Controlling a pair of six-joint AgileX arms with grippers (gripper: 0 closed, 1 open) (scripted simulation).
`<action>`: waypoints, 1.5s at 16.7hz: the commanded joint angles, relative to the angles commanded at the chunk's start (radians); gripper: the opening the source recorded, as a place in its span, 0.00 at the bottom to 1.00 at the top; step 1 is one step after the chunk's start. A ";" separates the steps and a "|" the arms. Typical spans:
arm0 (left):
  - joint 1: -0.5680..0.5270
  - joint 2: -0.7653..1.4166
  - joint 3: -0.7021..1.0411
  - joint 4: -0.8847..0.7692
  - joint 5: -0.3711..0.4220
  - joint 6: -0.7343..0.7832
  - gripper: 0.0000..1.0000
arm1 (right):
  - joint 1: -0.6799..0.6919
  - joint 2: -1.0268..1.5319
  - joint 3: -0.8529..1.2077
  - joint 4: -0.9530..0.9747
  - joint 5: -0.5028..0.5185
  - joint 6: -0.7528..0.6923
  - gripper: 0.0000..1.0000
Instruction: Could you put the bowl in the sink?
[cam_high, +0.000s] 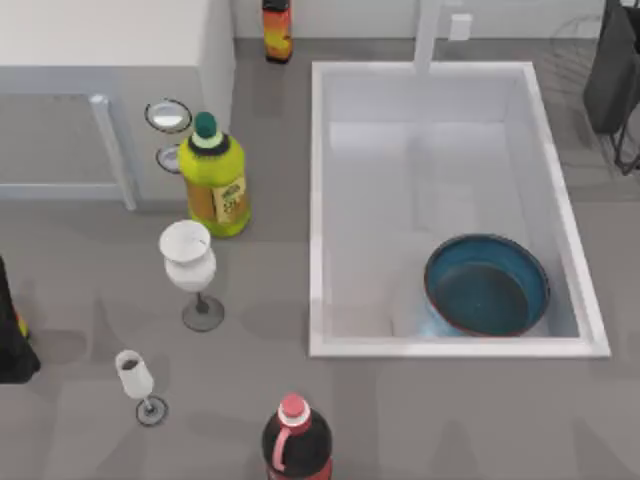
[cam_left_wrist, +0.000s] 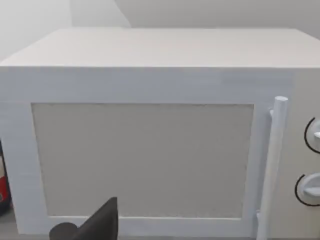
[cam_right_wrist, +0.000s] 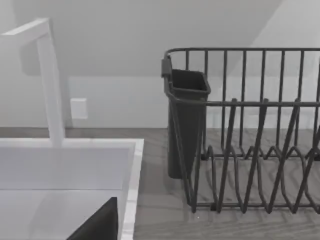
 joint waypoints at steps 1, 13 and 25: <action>0.000 0.000 0.000 0.000 0.000 0.000 1.00 | 0.000 0.000 0.000 0.000 0.000 0.000 1.00; 0.000 0.000 0.000 0.000 0.000 0.000 1.00 | 0.074 0.686 0.541 -0.344 0.000 0.082 1.00; 0.000 0.000 0.000 0.000 0.000 0.000 1.00 | 0.189 1.875 1.361 -0.907 0.005 0.204 1.00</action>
